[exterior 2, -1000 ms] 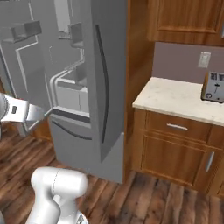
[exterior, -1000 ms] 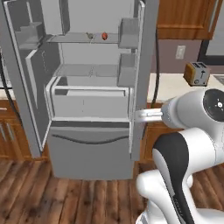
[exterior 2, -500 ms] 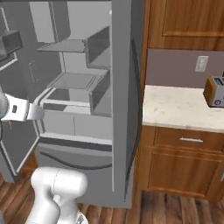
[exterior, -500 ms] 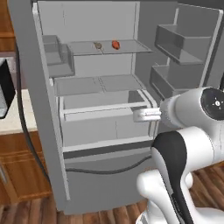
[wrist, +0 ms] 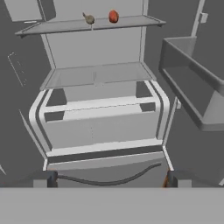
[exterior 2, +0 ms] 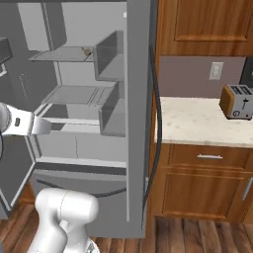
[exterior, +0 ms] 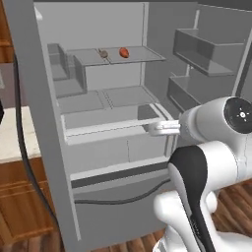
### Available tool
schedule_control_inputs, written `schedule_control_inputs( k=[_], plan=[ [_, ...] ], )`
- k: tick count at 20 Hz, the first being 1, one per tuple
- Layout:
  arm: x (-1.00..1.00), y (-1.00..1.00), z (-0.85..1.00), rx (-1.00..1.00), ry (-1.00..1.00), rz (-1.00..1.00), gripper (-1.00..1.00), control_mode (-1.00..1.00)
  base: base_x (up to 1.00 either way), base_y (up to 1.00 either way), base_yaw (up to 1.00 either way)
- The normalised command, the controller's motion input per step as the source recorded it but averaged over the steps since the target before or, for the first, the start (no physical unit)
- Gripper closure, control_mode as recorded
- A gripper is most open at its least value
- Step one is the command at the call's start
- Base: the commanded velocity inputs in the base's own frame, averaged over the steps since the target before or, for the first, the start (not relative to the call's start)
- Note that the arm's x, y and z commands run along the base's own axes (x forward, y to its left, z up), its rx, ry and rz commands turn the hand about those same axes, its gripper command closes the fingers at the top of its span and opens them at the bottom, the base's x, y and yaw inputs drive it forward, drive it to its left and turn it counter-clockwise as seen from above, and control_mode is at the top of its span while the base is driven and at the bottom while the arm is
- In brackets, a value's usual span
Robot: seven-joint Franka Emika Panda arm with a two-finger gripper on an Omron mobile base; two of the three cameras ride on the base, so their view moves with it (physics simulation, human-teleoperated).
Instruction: Retrieve the bottle and the shaker from the cabinet and place them next to the mixing bowl on the counter. Then add garlic from the fridge to the mixing bowl.
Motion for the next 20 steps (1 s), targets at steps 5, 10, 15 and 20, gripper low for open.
schedule_control_inputs(
  k=[5, 10, 15, 20],
  plan=[
    [0.00, 0.00, 0.00, 0.00, 0.00, 0.00, -1.00, 1.00, 0.91, 0.04, -0.15],
    [0.00, 0.00, 0.00, 0.00, 0.00, 0.00, -1.00, 1.00, 0.76, 0.00, -0.17],
    [0.00, 0.00, 0.00, 0.00, 0.00, 0.00, -1.00, 1.00, 0.09, 0.00, -0.04],
    [0.00, 0.00, 0.00, 0.00, 0.00, 0.00, -1.00, 1.00, 0.00, 0.00, 0.00]
  ],
)
